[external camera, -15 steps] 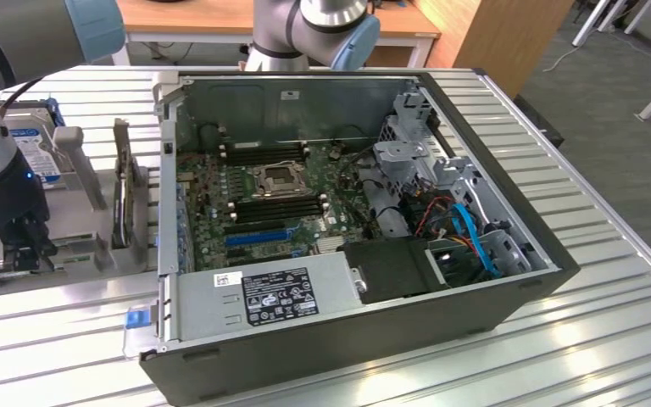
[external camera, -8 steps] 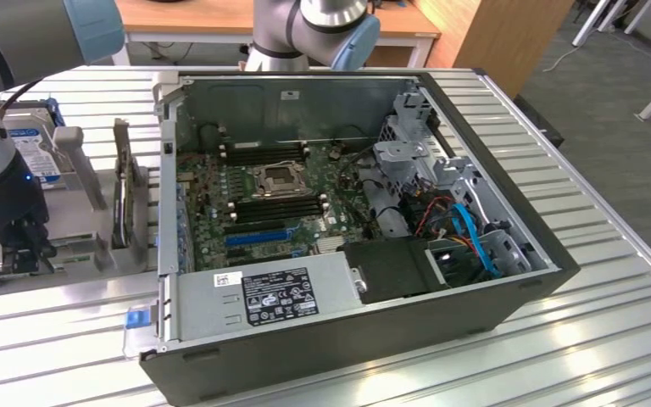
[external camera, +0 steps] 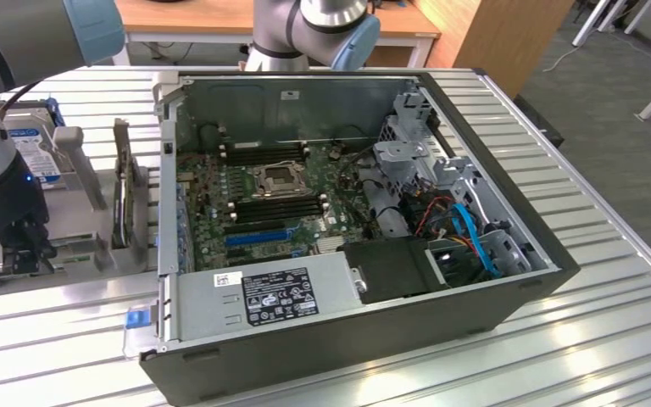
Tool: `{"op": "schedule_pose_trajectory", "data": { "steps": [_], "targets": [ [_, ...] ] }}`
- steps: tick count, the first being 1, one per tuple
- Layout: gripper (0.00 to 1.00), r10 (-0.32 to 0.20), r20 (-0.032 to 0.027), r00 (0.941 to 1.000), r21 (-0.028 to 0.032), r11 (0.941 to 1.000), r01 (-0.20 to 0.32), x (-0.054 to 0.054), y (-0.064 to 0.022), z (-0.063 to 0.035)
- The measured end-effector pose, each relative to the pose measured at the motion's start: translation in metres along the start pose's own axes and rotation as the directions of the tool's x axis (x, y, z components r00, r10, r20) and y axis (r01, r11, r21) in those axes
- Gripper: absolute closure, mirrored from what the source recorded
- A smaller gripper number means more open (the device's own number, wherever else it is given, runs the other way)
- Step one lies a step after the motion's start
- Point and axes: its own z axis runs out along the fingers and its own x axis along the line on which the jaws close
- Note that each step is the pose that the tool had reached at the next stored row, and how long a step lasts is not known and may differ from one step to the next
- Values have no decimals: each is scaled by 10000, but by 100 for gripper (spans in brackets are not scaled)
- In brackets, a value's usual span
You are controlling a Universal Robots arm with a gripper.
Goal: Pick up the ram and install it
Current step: 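Pick up the ram and move it above insertion slot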
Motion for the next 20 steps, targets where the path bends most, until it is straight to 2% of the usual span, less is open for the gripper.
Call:
{"op": "schedule_pose_trajectory", "data": {
  "steps": [11, 14, 15, 20],
  "targets": [
    [70, 0, 2, 10000, 1, 10000, 0, 0, 0, 1],
    [72, 0, 1, 10000, 1, 10000, 0, 0, 0, 1],
    [79, 0, 1, 10000, 1, 10000, 0, 0, 0, 1],
    [79, -1, 3, 10000, 4, 10000, 1, -1, -1, 2]
  ]
}}
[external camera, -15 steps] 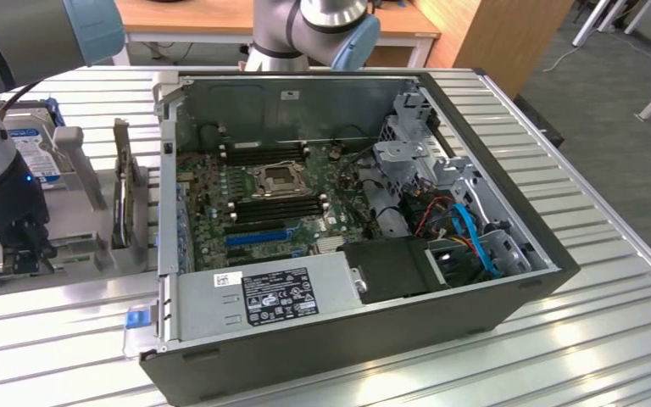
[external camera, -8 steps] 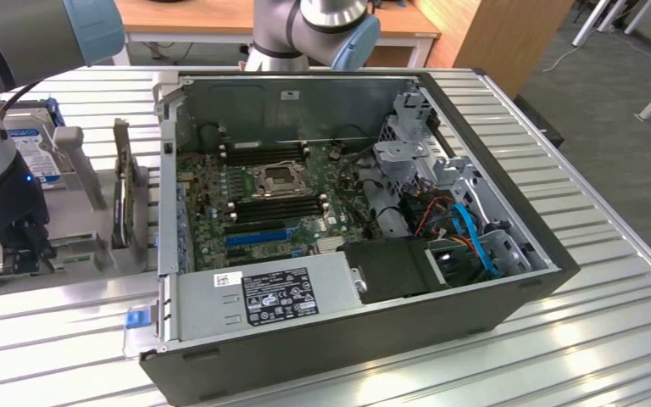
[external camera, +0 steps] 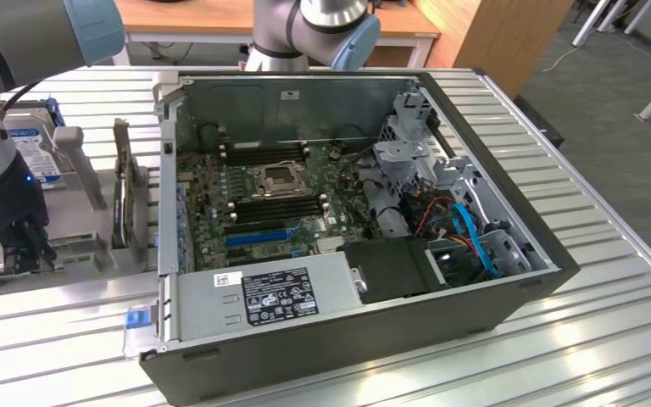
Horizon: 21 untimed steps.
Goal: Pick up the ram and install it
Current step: 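Pick up the ram and move it above insertion slot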
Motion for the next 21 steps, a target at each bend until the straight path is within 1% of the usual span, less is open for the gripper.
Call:
{"op": "schedule_pose_trajectory", "data": {
  "steps": [21],
  "targets": [
    [79, 1, -2, 10000, -3, 10000, -1, -7, 1, -1]
  ]
}}
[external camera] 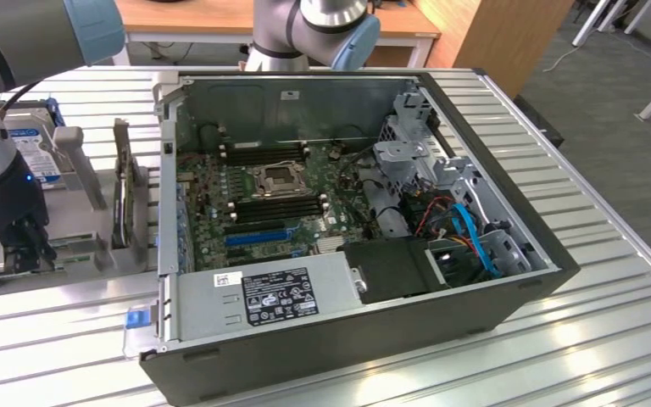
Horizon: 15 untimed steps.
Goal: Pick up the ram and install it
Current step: 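Pick up the ram and move it above insertion slot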
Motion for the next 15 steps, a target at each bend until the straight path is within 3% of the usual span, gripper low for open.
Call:
{"op": "schedule_pose_trajectory", "data": {
  "steps": [4, 5, 7, 15],
  "targets": [
    [80, 0, 1, 10000, 0, 10000, 0, 0, 0, 0],
    [87, 0, 1, 10000, 0, 10000, 0, 0, 0, 0],
    [89, 0, 0, 10000, 0, 10000, 0, 0, 0, 0],
    [89, 0, 0, 10000, 0, 10000, 0, 0, 0, 0]
  ]
}}
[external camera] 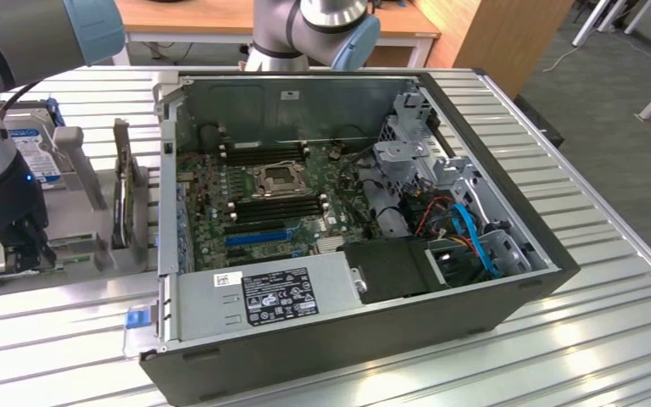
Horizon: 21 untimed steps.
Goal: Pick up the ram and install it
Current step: 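Pick up the ram and move it above insertion slot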
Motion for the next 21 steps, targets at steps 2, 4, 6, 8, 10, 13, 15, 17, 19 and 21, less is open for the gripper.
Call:
{"op": "schedule_pose_trajectory", "data": {
  "steps": [2, 4, 6, 8, 10, 13, 15, 17, 19, 21],
  "targets": [
    [89, 0, -1, 10000, 0, 10000, 0, 0, 0, -7],
    [89, 0, 0, 10000, 1, 10000, 0, -1, 0, -20],
    [89, 0, 1, 10000, 0, 10000, 0, -1, 1, -35],
    [89, 0, 3, 10000, 0, 10000, 0, -1, 1, -51],
    [89, 0, 4, 10000, 0, 10000, 0, -2, 2, -75],
    [89, 0, 5, 10000, 0, 10000, 0, -3, 3, -119],
    [89, 0, 6, 10000, 0, 10000, 0, -4, 4, -154],
    [89, 0, 6, 10000, 1, 10000, 0, -5, 5, -189],
    [89, 0, 5, 10000, 0, 10000, 0, -5, 6, -227],
    [89, -1, 6, 10000, 1, 10000, 1, -6, 7, -266]
  ]
}}
